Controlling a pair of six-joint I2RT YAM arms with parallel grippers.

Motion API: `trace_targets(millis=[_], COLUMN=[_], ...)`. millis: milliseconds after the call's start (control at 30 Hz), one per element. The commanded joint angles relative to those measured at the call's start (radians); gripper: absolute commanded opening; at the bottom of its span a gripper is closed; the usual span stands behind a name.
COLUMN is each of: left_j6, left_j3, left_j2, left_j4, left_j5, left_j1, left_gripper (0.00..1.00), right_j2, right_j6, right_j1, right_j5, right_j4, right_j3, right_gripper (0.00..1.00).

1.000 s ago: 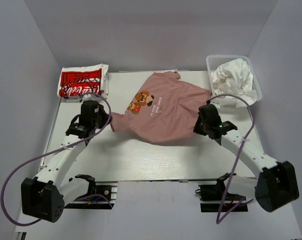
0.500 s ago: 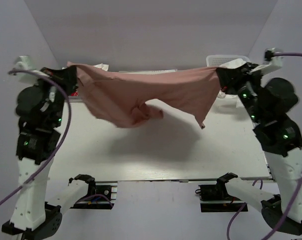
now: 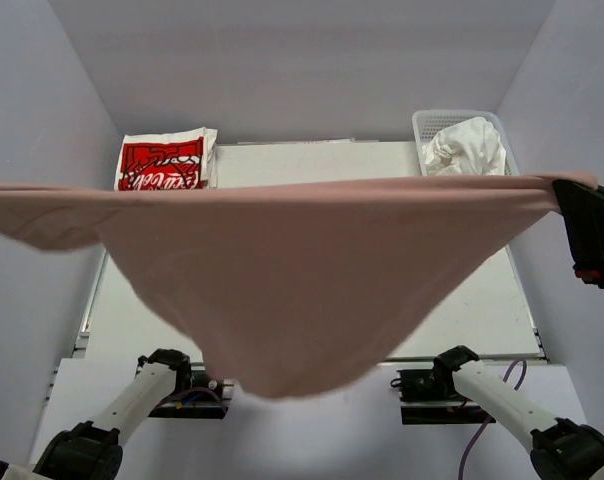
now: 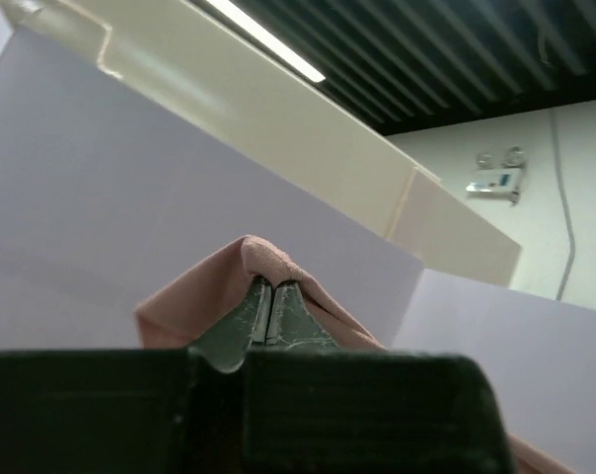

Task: Fold and stack the t-shirts

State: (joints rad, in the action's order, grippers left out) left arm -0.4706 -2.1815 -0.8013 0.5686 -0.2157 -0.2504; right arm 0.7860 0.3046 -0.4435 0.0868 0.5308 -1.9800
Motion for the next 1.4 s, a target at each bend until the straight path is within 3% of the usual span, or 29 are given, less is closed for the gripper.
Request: trace_targets(millis=[0, 233, 400, 500, 567, 600, 667, 733, 767, 800, 867, 900, 933, 1033, 1167, 1300, 1367], left_j6=[0.036, 0.036, 0.055, 0.064, 0.064, 0.064, 0.064, 0.064, 0.053, 0.038, 0.023, 0.023, 0.023, 0.033, 0.043, 0.021, 0.021], left_j3=[-0.020, 0.135, 0.372, 0.533, 0.592, 0.624, 0.606, 0.458, 0.298, 0.214, 0.021, -0.009, -0.009, 0.106, 0.379, 0.555, 0.655], left_j2=[-0.062, -0.183, -0.334, -0.468, -0.563, -0.684, -0.835, -1.088, -1.172, -1.247, -1.413, -1.435, -1.444, -1.367, -1.218, -1.113, -1.086], left_j4=[0.001, -0.061, -0.166, -0.248, -0.279, -0.292, -0.267, -0.113, -0.040, 0.032, 0.173, 0.191, 0.173, 0.082, -0.051, -0.052, -0.052], left_j5=[0.033, -0.011, -0.086, -0.096, -0.116, -0.128, -0.148, -0.160, -0.160, -0.192, -0.202, -0.214, -0.196, -0.143, -0.076, -0.076, -0.012], left_j1=[0.007, 0.007, -0.003, 0.008, 0.008, 0.008, 0.017, 0.017, 0.017, 0.017, 0.017, 0.017, 0.017, 0.017, 0.017, -0.003, -0.003], left_gripper=[0.00, 0.00, 0.00, 0.00, 0.00, 0.00, 0.22, 0.43, 0.73, 0.75, 0.80, 0.96, 1.00, 1.00, 1.00, 1.00, 1.00], right_j2=[-0.001, 0.087, 0.203, 0.316, 0.420, 0.509, 0.657, 0.855, 0.899, 0.941, 1.056, 1.081, 1.081, 1.037, 0.960, 0.911, 0.892], right_j6=[-0.038, -0.027, -0.015, -0.006, 0.022, 0.062, 0.071, 0.094, 0.091, 0.074, 0.061, 0.060, 0.059, 0.047, 0.041, 0.044, 0.045], right_j1=[0.006, 0.005, 0.006, 0.020, 0.040, 0.058, 0.090, 0.118, 0.135, 0.135, 0.137, 0.135, 0.138, 0.137, 0.135, 0.132, 0.132], right_j5=[-0.061, -0.280, -0.617, -0.708, -0.690, -0.674, -0.572, -0.463, -0.435, -0.409, -0.429, -0.438, -0.435, -0.406, -0.348, -0.274, -0.251], right_j4=[-0.048, -0.077, -0.201, -0.317, -0.367, -0.374, -0.391, -0.337, -0.313, -0.252, -0.180, -0.157, -0.160, -0.208, -0.218, -0.221, -0.233], right_j3=[0.046, 0.235, 0.514, 0.659, 0.743, 0.756, 0.739, 0.636, 0.601, 0.566, 0.456, 0.437, 0.451, 0.509, 0.611, 0.696, 0.748], right_gripper=[0.00, 0.00, 0.00, 0.00, 0.00, 0.00, 0.00, 0.22, 0.40, 0.90, 0.90, 0.90, 0.90, 0.90, 0.90, 0.90, 0.90])
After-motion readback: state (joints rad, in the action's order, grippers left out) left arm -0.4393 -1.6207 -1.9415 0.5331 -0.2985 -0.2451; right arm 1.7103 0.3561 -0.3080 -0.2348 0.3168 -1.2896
